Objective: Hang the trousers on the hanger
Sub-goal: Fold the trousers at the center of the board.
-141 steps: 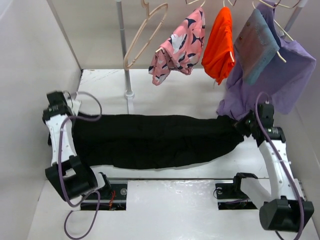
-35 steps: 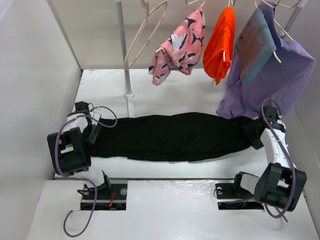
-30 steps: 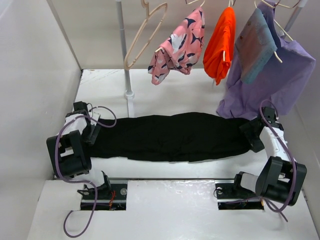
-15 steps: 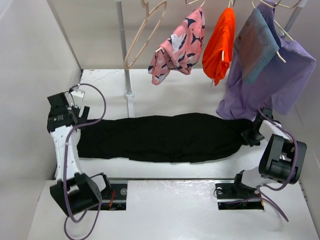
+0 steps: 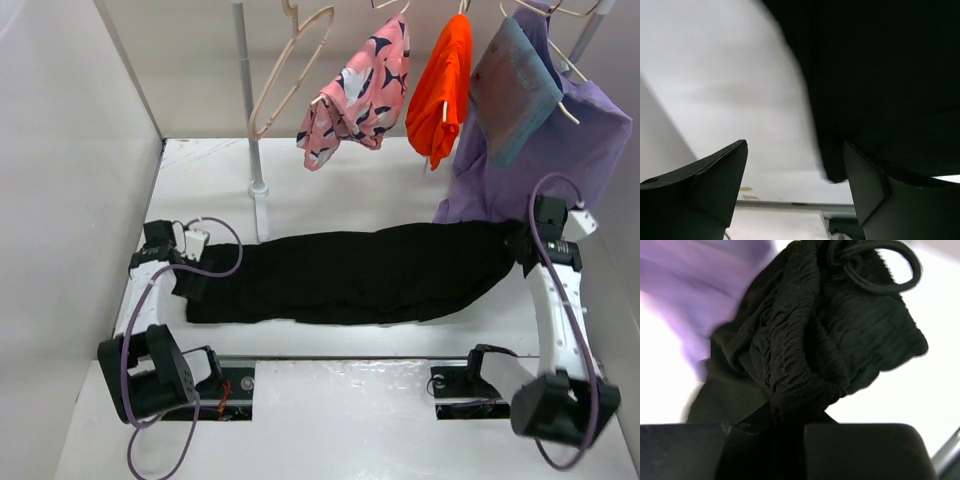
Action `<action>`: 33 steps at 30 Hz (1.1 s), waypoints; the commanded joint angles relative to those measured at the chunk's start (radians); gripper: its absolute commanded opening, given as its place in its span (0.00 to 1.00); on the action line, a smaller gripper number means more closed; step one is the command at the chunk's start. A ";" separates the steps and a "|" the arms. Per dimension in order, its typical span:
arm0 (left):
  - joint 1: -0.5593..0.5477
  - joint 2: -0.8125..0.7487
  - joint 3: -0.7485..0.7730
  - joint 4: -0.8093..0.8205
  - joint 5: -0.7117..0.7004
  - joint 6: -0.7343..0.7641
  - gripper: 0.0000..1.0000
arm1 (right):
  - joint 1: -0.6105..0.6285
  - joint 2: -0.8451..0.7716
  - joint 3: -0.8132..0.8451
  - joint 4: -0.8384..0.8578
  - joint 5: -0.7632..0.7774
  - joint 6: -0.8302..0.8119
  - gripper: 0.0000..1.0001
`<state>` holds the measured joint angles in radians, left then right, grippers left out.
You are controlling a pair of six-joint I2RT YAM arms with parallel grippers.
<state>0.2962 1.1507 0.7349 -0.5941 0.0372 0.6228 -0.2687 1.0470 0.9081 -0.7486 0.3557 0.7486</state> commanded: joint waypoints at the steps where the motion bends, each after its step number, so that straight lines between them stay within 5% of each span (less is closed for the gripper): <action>1: -0.032 0.017 -0.032 -0.006 -0.088 -0.020 0.75 | 0.197 -0.105 0.107 -0.095 0.360 0.014 0.00; 7: -0.127 0.067 -0.013 -0.048 0.018 -0.090 0.79 | 0.454 -0.088 0.192 -0.225 0.645 0.113 0.00; 12: -0.239 0.087 0.050 -0.108 0.081 -0.109 0.80 | 0.890 0.022 0.384 -0.436 0.847 0.256 0.00; 15: -0.290 0.096 0.041 -0.076 0.037 -0.109 0.79 | 1.125 0.168 0.527 -0.634 0.870 0.502 0.00; 18: -0.305 0.167 -0.034 0.068 -0.200 -0.140 0.59 | 1.290 0.333 0.632 -0.635 0.916 0.557 0.00; 19: -0.305 0.196 -0.045 0.094 -0.230 -0.149 0.46 | 1.386 0.378 0.719 -0.635 0.916 0.567 0.00; 21: -0.296 0.270 -0.045 0.112 -0.229 -0.169 0.38 | 1.448 0.539 0.825 -0.635 0.928 0.568 0.00; 27: -0.296 0.213 -0.032 0.091 -0.152 -0.198 0.38 | 1.573 0.914 1.218 -0.626 0.867 0.508 0.00; 33: -0.296 0.190 -0.013 0.073 -0.190 -0.213 0.41 | 1.603 0.989 1.140 -0.246 0.648 0.255 0.00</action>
<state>-0.0040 1.3766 0.7109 -0.5121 -0.1345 0.4427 1.3308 2.0678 2.0804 -1.1942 1.1030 1.1328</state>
